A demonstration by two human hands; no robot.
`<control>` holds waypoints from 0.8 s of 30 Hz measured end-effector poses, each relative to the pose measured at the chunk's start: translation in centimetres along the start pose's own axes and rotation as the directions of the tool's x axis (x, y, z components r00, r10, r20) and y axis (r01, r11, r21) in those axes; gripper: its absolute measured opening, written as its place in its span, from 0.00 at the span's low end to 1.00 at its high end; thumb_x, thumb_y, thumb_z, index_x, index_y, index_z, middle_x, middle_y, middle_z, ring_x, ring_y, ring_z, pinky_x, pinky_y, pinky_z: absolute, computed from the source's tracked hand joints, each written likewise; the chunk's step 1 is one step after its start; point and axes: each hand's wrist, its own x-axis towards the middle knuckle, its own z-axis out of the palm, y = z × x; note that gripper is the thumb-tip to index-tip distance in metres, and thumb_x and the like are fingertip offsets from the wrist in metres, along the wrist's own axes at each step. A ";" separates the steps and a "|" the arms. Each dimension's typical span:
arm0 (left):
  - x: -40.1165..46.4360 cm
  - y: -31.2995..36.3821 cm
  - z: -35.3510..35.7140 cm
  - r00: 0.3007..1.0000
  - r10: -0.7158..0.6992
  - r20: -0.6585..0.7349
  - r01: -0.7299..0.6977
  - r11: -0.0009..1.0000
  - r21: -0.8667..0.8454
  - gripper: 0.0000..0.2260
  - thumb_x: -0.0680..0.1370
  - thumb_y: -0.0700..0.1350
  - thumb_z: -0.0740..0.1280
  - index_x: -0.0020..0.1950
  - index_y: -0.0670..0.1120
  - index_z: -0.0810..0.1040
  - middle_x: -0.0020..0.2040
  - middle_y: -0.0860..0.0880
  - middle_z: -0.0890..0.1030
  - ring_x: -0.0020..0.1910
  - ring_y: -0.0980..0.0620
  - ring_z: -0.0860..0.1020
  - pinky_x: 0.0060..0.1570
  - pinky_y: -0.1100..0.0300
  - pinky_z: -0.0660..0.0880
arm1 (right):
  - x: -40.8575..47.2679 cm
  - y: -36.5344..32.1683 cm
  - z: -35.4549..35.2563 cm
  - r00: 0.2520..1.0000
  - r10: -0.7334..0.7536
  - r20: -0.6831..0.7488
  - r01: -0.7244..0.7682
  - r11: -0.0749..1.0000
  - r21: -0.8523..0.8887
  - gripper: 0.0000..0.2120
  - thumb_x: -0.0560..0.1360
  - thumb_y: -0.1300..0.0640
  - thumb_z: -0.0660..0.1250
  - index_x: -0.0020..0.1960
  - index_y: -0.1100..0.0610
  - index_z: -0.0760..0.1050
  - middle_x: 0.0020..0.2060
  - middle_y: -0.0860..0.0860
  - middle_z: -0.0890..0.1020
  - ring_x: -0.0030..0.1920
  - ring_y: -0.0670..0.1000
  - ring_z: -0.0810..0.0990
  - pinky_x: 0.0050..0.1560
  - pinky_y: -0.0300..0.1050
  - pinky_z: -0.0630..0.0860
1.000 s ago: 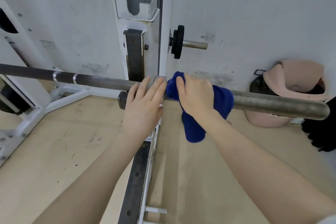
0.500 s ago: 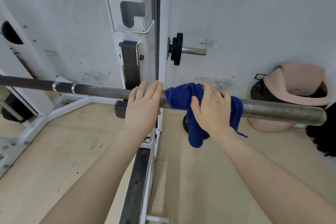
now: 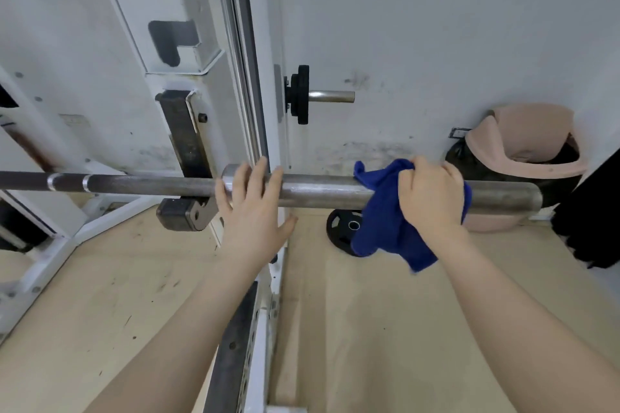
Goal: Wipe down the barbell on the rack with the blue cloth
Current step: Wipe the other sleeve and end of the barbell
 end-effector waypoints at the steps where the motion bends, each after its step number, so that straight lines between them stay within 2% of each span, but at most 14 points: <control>1: -0.2 0.9 0.2 1.000 0.017 -0.023 -0.017 1.000 -0.012 0.31 0.64 0.50 0.76 0.64 0.43 0.72 0.68 0.42 0.70 0.69 0.37 0.63 0.64 0.33 0.54 | 0.4 0.2 -0.2 0.999 0.037 0.031 -0.037 0.999 0.011 0.18 0.76 0.54 0.48 0.46 0.62 0.73 0.37 0.60 0.81 0.40 0.60 0.76 0.56 0.51 0.67; 4: -0.2 4.0 0.5 0.988 0.124 -0.091 -0.127 0.992 -0.024 0.28 0.65 0.47 0.75 0.62 0.42 0.73 0.67 0.42 0.72 0.69 0.40 0.59 0.66 0.36 0.51 | 0.0 -1.4 -0.8 0.993 -0.091 0.076 0.085 0.994 0.070 0.13 0.80 0.54 0.52 0.49 0.61 0.72 0.42 0.58 0.81 0.43 0.59 0.77 0.51 0.51 0.68; 7: 0.4 7.3 0.3 0.981 0.185 -0.064 -0.192 0.971 -0.140 0.29 0.69 0.47 0.72 0.67 0.41 0.69 0.69 0.43 0.69 0.70 0.40 0.63 0.68 0.42 0.53 | -1.6 -1.8 -0.3 0.966 -0.254 0.054 0.248 0.963 0.101 0.16 0.78 0.48 0.53 0.49 0.57 0.73 0.38 0.52 0.82 0.40 0.56 0.79 0.47 0.49 0.72; 9: 0.7 9.2 0.5 0.980 0.196 -0.041 -0.200 0.962 -0.183 0.28 0.71 0.47 0.69 0.69 0.42 0.67 0.70 0.44 0.68 0.70 0.41 0.63 0.68 0.44 0.52 | -1.4 0.3 -0.1 0.964 -0.263 0.038 0.259 0.962 0.086 0.16 0.74 0.48 0.53 0.47 0.58 0.74 0.33 0.52 0.81 0.36 0.55 0.80 0.44 0.47 0.73; 13: 0.8 12.0 1.3 0.967 0.240 -0.087 -0.252 0.950 -0.185 0.28 0.67 0.44 0.71 0.66 0.41 0.70 0.66 0.43 0.73 0.65 0.45 0.68 0.66 0.51 0.56 | -0.5 5.8 -1.0 0.993 -0.119 -0.001 0.118 0.987 0.104 0.08 0.71 0.56 0.59 0.39 0.60 0.70 0.28 0.56 0.78 0.31 0.60 0.76 0.40 0.50 0.71; 17: 0.6 14.1 2.0 0.953 0.270 -0.136 -0.281 0.957 -0.067 0.28 0.65 0.45 0.74 0.63 0.42 0.72 0.61 0.44 0.76 0.62 0.43 0.73 0.62 0.48 0.54 | 0.2 11.0 -1.5 0.999 -0.011 -0.050 0.017 0.993 0.121 0.13 0.73 0.54 0.54 0.40 0.63 0.70 0.28 0.59 0.77 0.31 0.62 0.75 0.41 0.52 0.70; 19: 0.5 14.7 2.3 0.947 0.271 -0.171 -0.278 0.960 -0.022 0.26 0.65 0.47 0.74 0.61 0.43 0.74 0.58 0.45 0.78 0.62 0.41 0.72 0.63 0.47 0.55 | 0.8 13.2 -2.0 0.988 0.152 -0.022 -0.144 0.967 0.208 0.13 0.76 0.56 0.55 0.45 0.65 0.71 0.33 0.62 0.78 0.37 0.64 0.76 0.43 0.54 0.69; 20: 0.5 14.9 2.4 0.945 0.270 -0.186 -0.276 0.961 -0.006 0.25 0.65 0.47 0.74 0.60 0.44 0.75 0.56 0.45 0.79 0.61 0.40 0.73 0.63 0.47 0.55 | 1.0 14.2 -2.1 0.966 0.258 0.030 -0.253 0.908 0.335 0.12 0.78 0.57 0.55 0.47 0.66 0.71 0.37 0.63 0.78 0.41 0.63 0.76 0.44 0.53 0.68; 21: 0.5 15.0 2.6 0.943 0.267 -0.199 -0.271 0.963 0.005 0.24 0.64 0.47 0.75 0.59 0.45 0.76 0.54 0.46 0.79 0.60 0.40 0.73 0.62 0.47 0.55 | 1.1 15.1 -2.1 0.924 0.362 0.124 -0.373 0.777 0.507 0.11 0.79 0.57 0.55 0.49 0.64 0.70 0.40 0.60 0.78 0.45 0.61 0.75 0.45 0.51 0.68; 22: 0.5 15.1 2.7 0.944 0.257 -0.205 -0.261 0.965 0.010 0.24 0.64 0.47 0.76 0.58 0.45 0.77 0.54 0.46 0.79 0.60 0.40 0.74 0.62 0.47 0.55 | 1.2 15.3 -2.5 0.863 0.432 0.263 -0.486 0.563 0.668 0.10 0.80 0.57 0.53 0.49 0.61 0.70 0.41 0.55 0.77 0.47 0.57 0.74 0.45 0.48 0.68; 23: 0.5 15.2 2.8 0.948 0.244 -0.204 -0.248 0.969 0.009 0.24 0.63 0.47 0.76 0.57 0.45 0.77 0.54 0.46 0.80 0.59 0.41 0.75 0.62 0.46 0.56 | 1.3 15.5 -2.6 0.794 0.473 0.382 -0.553 0.299 0.777 0.10 0.80 0.56 0.53 0.47 0.58 0.70 0.39 0.51 0.76 0.46 0.54 0.74 0.44 0.45 0.68; 24: 0.5 15.3 2.9 0.952 0.230 -0.201 -0.235 0.972 0.001 0.24 0.63 0.46 0.77 0.57 0.45 0.77 0.54 0.46 0.80 0.58 0.42 0.75 0.62 0.46 0.56 | 1.2 15.2 -3.0 0.694 0.511 0.508 -0.595 0.011 0.803 0.11 0.81 0.55 0.53 0.43 0.55 0.69 0.37 0.48 0.74 0.43 0.51 0.74 0.41 0.43 0.69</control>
